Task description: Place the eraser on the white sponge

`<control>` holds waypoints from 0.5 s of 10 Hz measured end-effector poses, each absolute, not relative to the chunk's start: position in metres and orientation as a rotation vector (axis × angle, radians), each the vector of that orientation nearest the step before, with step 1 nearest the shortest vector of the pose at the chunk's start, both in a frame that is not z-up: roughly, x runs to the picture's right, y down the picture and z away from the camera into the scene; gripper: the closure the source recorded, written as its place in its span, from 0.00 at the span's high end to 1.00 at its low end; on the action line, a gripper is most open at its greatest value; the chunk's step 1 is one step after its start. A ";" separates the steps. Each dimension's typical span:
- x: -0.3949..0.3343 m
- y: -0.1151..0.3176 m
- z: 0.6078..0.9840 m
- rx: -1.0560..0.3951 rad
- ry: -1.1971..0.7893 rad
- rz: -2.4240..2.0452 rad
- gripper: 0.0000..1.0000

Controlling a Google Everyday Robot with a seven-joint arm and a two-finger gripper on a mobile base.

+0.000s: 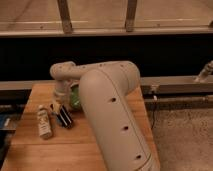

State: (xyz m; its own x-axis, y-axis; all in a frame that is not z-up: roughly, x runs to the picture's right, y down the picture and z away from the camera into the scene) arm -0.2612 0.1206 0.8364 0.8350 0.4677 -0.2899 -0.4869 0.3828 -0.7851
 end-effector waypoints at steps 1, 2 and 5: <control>-0.260 0.121 0.836 -1.010 0.018 0.608 0.62; -0.260 0.120 0.835 -1.013 0.012 0.609 0.62; -0.260 0.120 0.835 -1.013 0.011 0.610 0.62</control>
